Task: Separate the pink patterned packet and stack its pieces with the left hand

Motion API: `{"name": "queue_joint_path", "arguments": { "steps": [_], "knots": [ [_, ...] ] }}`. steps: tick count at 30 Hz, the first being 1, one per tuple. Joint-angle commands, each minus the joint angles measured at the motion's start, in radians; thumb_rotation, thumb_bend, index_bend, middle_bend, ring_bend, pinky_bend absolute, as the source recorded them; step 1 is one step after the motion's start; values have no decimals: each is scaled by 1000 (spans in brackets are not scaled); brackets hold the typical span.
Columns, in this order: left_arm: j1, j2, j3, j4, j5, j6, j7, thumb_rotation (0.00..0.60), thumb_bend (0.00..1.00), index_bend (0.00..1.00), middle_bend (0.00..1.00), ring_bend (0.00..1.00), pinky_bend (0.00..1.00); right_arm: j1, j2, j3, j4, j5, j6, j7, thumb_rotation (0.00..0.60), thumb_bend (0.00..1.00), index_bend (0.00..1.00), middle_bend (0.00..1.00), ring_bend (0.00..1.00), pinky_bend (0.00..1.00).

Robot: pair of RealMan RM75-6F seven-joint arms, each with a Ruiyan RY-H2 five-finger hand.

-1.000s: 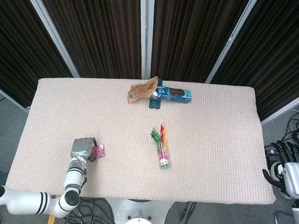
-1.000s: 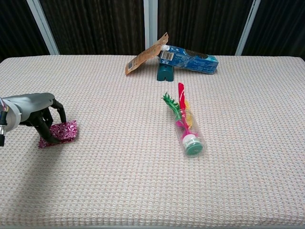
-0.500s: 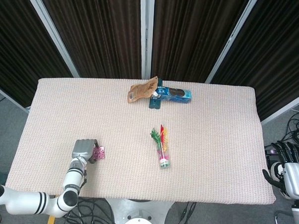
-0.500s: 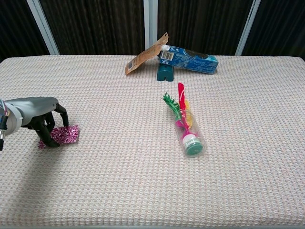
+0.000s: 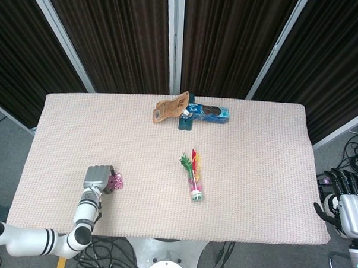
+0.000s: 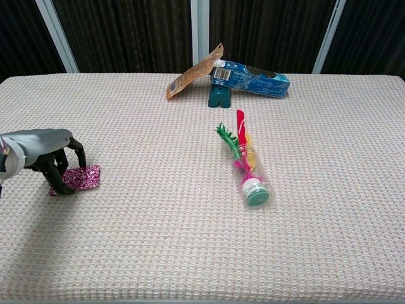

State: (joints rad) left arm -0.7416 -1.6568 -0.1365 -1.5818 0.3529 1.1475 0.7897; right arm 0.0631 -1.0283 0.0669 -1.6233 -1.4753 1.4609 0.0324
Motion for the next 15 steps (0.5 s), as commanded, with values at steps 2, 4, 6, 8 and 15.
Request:
{"name": "queue_joint_path", "arguments": {
  "steps": [2,4,6,8,15],
  "knots": [
    [3,1,-3,4,-2,0,-6,600,265,421,879,900,939,-1,1,0,-1,0,1,-2,517,197,127,91,0,0],
    [4,2,-3,5,1,2,-6,600,265,417,879,900,939,0,2,0,-3,0,1,-2,516,197,126,91,0,0],
    [5,3,-3,5,3,4,-7,600,265,415,878,900,939,0,2,0,-3,0,1,-3,519,196,126,91,0,0],
    [5,3,-3,6,2,4,-6,600,265,413,878,900,939,0,1,0,-4,-1,0,-3,518,196,126,92,0,0],
    [7,6,-7,3,1,6,-7,600,265,357,878,900,939,-2,2,-1,-4,-2,3,-3,514,198,126,91,0,0]
  ]
}}
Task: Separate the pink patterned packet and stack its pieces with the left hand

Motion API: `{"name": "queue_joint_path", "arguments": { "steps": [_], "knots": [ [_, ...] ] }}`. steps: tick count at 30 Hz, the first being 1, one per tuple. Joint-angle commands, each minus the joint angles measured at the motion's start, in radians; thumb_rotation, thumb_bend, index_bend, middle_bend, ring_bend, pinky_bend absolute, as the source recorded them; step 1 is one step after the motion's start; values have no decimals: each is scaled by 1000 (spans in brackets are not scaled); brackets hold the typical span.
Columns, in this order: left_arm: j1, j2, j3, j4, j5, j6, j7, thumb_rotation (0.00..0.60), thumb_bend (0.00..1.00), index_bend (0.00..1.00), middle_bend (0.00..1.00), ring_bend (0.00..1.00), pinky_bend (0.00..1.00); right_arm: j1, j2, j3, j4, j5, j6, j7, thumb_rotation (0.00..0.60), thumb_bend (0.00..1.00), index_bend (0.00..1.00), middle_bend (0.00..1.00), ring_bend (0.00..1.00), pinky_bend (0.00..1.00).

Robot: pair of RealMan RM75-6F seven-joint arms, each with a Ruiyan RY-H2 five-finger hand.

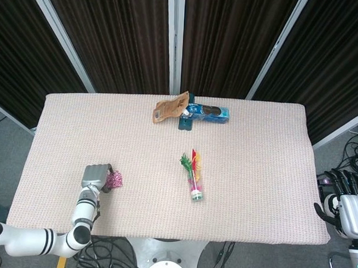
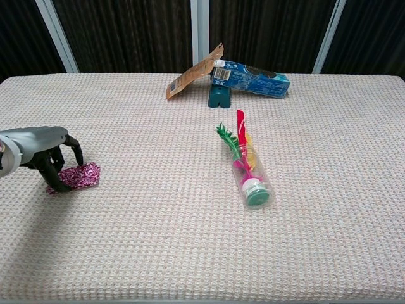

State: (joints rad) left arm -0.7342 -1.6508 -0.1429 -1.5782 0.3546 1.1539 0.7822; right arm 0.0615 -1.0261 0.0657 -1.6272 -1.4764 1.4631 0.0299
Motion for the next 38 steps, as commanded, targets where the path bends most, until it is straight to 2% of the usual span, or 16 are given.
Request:
{"name": "queue_joint_path", "arguments": {
  "steps": [1,5,9,13,16,20,24,26,29,34,38],
  "knots": [
    [0,1,-2,-2,-2,0,0,600,265,347,878,900,939,0,0,0,0,-1,1,0,514,198,125,91,0,0],
    [4,12,-10,-22,4,0,-12,600,266,315,878,900,939,-3,1,0,0,-2,5,1,514,197,127,91,0,0],
    [24,61,-29,-70,67,27,-67,600,265,305,873,895,936,-4,5,1,-1,-1,7,2,518,197,126,91,0,0],
    [73,132,-55,-76,194,85,-181,600,265,303,822,844,886,-8,11,3,-3,0,16,7,516,197,126,91,0,0],
    [124,171,-52,-18,323,116,-302,600,265,304,723,737,787,-10,13,2,-2,0,17,13,519,196,127,92,0,0],
    [193,222,-16,88,492,115,-481,600,264,304,507,485,546,-7,16,-2,-2,-15,14,41,523,196,126,92,0,0],
    [263,253,46,204,672,159,-629,600,264,303,334,311,389,-2,17,-11,7,-36,5,75,530,196,126,76,0,0],
    [304,262,70,241,735,207,-675,600,264,303,316,294,372,-2,15,-16,10,-51,9,84,537,195,126,70,0,0],
    [360,285,102,238,801,268,-713,600,262,303,311,287,359,-8,10,-19,13,-65,28,90,546,196,126,67,0,0],
    [441,341,153,149,875,347,-688,600,260,303,311,287,354,-24,-2,-20,11,-69,60,73,555,196,126,67,0,0],
    [493,364,169,79,925,411,-680,600,258,303,308,287,344,-34,-7,-21,8,-68,74,62,554,197,126,67,0,0]
  ]
}}
